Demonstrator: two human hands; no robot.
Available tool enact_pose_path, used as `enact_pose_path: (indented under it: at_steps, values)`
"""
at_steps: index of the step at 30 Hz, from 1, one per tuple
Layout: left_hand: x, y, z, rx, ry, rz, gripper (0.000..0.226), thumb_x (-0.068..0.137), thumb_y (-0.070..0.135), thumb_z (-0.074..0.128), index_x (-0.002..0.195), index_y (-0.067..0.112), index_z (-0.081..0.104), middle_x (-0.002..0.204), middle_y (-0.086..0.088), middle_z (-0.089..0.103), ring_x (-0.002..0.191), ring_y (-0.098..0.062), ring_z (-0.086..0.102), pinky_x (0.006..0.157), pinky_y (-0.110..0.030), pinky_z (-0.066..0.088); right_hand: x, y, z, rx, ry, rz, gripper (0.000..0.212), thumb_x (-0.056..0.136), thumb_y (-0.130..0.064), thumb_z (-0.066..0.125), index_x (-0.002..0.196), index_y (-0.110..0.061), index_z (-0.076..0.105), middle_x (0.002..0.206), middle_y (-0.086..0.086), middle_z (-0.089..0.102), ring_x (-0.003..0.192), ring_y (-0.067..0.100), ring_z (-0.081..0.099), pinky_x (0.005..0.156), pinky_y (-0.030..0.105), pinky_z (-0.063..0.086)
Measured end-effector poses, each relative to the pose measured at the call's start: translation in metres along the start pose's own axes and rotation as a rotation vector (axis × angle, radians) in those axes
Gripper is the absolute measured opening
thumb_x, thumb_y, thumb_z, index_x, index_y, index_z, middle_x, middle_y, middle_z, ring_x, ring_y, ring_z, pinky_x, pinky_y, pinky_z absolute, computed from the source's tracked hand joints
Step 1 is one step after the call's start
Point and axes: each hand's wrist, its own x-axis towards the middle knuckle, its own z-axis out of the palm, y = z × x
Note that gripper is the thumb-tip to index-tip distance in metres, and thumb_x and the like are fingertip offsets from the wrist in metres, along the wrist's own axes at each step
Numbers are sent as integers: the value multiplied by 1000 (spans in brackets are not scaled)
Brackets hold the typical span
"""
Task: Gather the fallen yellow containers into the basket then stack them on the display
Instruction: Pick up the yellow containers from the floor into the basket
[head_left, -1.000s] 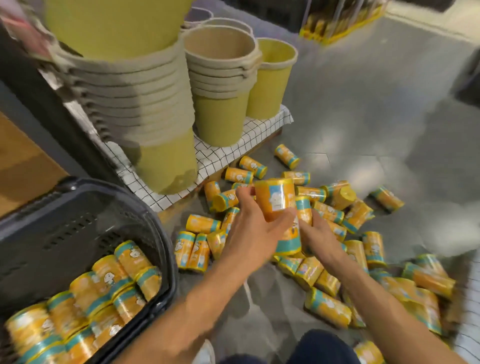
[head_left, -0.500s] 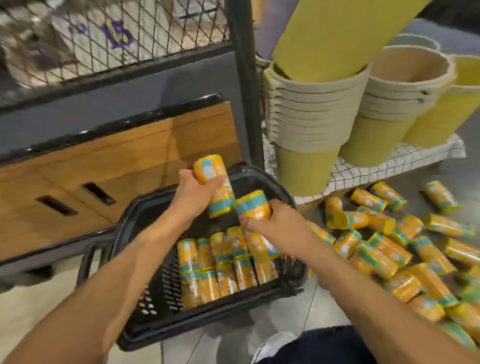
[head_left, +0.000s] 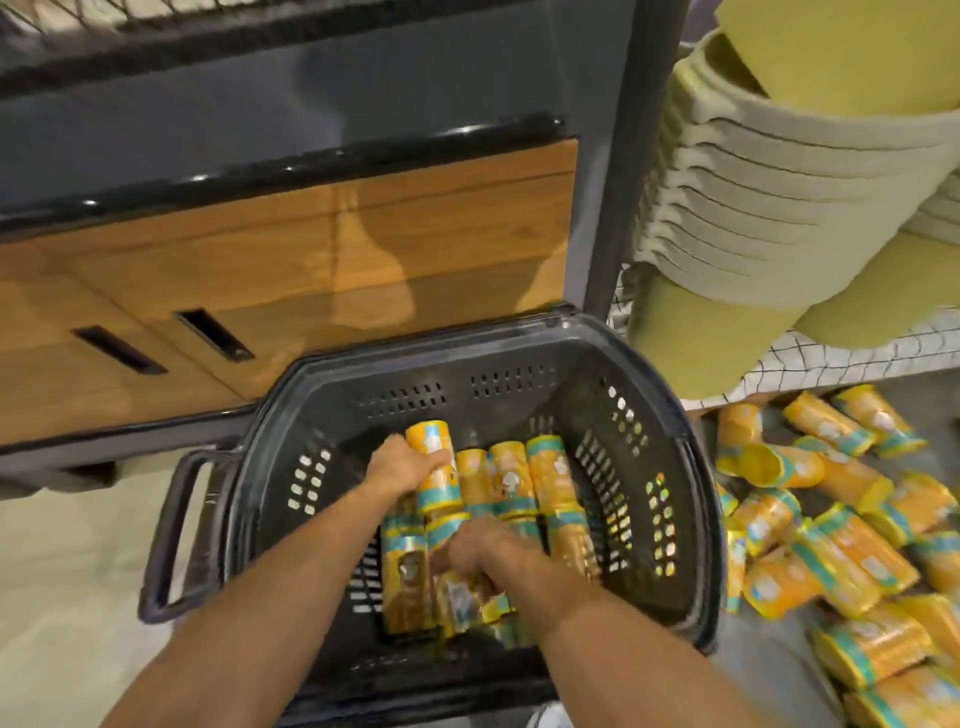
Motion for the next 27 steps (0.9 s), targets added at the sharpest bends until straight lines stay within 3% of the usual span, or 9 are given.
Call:
enact_pose_path:
  at_steps: [4, 8, 11, 16, 19, 22, 24, 27]
  values:
    - [17, -11, 19, 45, 19, -2, 82, 73, 68, 80, 124, 5, 65, 128, -18, 68, 119, -35, 64, 93, -38, 53, 43, 4, 12, 52, -7, 37, 65, 84, -54, 76, 127, -6, 68, 125, 13, 70, 111, 31, 71, 85, 38, 57]
    - [25, -20, 36, -28, 84, -36, 94, 65, 71, 82, 130, 8, 55, 128, -20, 66, 120, -38, 62, 96, -43, 53, 61, 8, 12, 83, -46, 47, 47, 104, -34, 56, 140, -3, 58, 147, 17, 57, 133, 33, 56, 107, 40, 47]
    - [26, -17, 46, 82, 109, 11, 87, 70, 69, 81, 128, 10, 54, 123, -20, 67, 120, -39, 61, 95, -42, 51, 70, 17, 9, 161, -97, 76, 40, 107, -19, 51, 143, -2, 55, 147, 16, 56, 136, 32, 53, 106, 36, 42]
    - [34, -10, 52, 191, 101, 44, 85, 66, 76, 80, 116, 10, 61, 117, -17, 68, 110, -36, 64, 89, -43, 55, 101, 23, 20, 154, -199, 182, 43, 95, -34, 72, 124, -3, 69, 106, 15, 77, 93, 30, 77, 86, 44, 63]
    - [31, -6, 54, 150, 73, 28, 82, 71, 68, 82, 122, 8, 58, 117, -16, 69, 109, -36, 66, 83, -40, 53, 96, 23, 14, 108, -199, 157, 30, 100, -32, 65, 112, -5, 67, 100, 16, 74, 88, 31, 73, 80, 40, 62]
    - [21, -3, 47, 136, 82, 38, 83, 79, 58, 80, 137, 7, 47, 133, -18, 62, 123, -38, 60, 97, -45, 51, 79, 22, -4, 118, -187, 122, 29, 105, -26, 54, 109, 0, 68, 109, 19, 76, 97, 32, 75, 91, 44, 61]
    - [12, 1, 36, 109, 83, 54, 64, 86, 47, 76, 133, 11, 52, 132, -16, 63, 124, -37, 60, 101, -46, 50, 61, 26, -27, 133, -137, 72, 33, 103, -30, 56, 112, 0, 67, 115, 17, 75, 105, 33, 74, 92, 46, 60]
    - [-13, 20, 13, -47, 102, 119, 31, 90, 32, 69, 117, 17, 66, 116, -8, 72, 111, -28, 66, 93, -36, 52, 22, 33, -67, 92, 22, -37, 50, 98, -48, 61, 123, -5, 64, 115, 14, 68, 103, 33, 68, 80, 37, 55]
